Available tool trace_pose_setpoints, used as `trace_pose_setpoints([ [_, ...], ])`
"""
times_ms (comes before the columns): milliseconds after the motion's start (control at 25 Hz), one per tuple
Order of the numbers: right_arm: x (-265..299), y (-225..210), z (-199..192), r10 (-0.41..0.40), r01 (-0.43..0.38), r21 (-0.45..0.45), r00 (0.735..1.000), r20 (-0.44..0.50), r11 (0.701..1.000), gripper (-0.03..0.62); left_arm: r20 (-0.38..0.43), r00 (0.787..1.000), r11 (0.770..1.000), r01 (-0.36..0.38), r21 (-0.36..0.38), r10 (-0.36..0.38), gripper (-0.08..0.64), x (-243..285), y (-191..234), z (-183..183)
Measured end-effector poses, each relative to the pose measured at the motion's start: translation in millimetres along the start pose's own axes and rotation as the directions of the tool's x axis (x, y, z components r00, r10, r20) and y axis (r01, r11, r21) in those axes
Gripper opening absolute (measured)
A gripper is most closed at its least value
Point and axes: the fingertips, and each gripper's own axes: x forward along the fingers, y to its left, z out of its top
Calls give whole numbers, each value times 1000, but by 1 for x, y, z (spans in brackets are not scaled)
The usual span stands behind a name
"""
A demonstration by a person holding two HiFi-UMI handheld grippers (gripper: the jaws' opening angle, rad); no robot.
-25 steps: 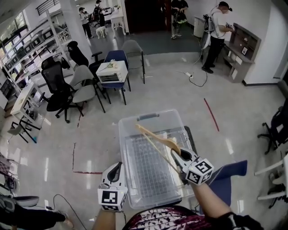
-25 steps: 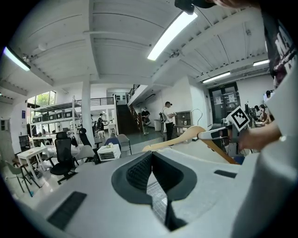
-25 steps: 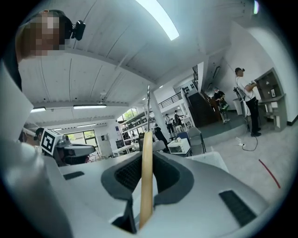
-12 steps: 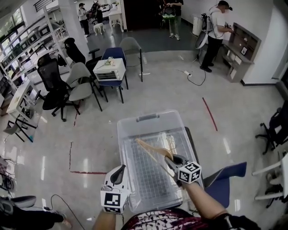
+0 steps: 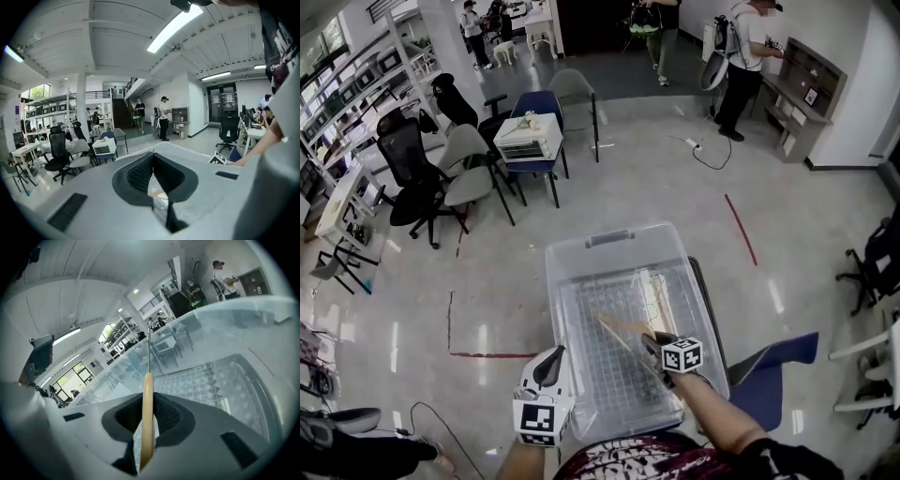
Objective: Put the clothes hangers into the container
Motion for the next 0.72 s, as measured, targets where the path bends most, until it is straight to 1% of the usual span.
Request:
trace_pose_setpoints([
  [160,15,-14,-38,5,0,73,998,-68,997,61,-18,1000,1000,-2,-3,2,8,-4,0,-6],
  [320,28,-15,-53,67,-61,88,995,-71,994,64,-29,1000,1000,1,-3,-1,8,-7,-2,-10],
  [400,36,-25,-59,60,-52,108,995,-81,993,73,-36,999,1000,4,1,-4,8,-7,-2,-13],
  [440,38,-34,-63,33,-22,122,995,-92,992,79,-40,999,1000,7,4,-7,8,-8,-4,-14],
  [520,38,-56,-73,-45,65,166,991,-125,984,100,-46,999,1000,16,11,-16,8,-10,-8,-15],
  [600,35,-73,-83,-118,152,192,977,-176,969,124,-49,999,1000,25,19,-24,8,-11,-11,-15],
  [680,31,-81,-90,-176,221,172,954,-241,960,213,-44,999,999,30,23,-29,7,-11,-11,-13],
  [720,27,-81,-93,-201,248,149,940,-275,957,237,-40,999,999,31,24,-30,8,-11,-10,-12],
])
